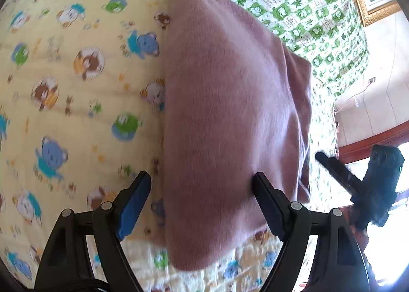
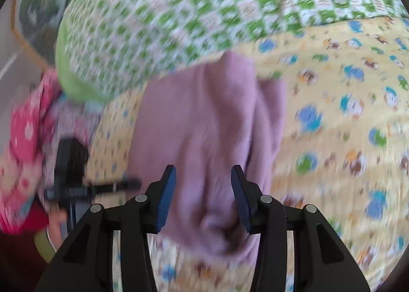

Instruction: Fold small clothes

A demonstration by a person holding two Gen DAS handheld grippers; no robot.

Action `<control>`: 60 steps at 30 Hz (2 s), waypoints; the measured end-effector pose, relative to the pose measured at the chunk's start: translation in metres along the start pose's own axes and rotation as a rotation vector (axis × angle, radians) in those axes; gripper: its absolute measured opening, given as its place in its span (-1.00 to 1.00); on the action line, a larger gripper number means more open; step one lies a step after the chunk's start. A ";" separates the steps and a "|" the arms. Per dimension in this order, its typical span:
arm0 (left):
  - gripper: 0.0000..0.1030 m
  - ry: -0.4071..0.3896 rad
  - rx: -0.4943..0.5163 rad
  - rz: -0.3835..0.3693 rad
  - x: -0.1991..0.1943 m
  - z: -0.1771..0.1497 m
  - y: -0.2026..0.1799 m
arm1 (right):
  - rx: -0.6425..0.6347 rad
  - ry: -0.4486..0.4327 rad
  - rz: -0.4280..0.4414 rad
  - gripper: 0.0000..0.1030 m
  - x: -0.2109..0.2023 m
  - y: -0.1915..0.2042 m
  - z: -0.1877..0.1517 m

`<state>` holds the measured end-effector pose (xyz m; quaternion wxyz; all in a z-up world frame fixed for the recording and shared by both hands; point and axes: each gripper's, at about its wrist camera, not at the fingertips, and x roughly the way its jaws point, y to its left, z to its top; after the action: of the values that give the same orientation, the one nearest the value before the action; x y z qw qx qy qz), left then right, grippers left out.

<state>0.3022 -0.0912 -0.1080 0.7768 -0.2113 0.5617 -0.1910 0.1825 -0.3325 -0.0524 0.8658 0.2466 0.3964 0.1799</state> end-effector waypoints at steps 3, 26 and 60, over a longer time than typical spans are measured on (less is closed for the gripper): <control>0.59 0.018 0.006 0.008 0.000 -0.012 0.000 | -0.020 0.089 -0.094 -0.11 0.015 0.002 -0.018; 0.57 0.056 0.102 0.145 0.017 -0.028 -0.020 | 0.255 0.014 -0.062 -0.81 -0.022 -0.055 -0.062; 0.71 0.008 0.005 0.043 0.031 0.054 -0.012 | 0.263 0.017 -0.015 0.43 0.055 -0.067 0.030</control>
<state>0.3619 -0.1114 -0.1106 0.7789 -0.1965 0.5689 -0.1763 0.2477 -0.3677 -0.1059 0.8238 0.3536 0.4259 0.1219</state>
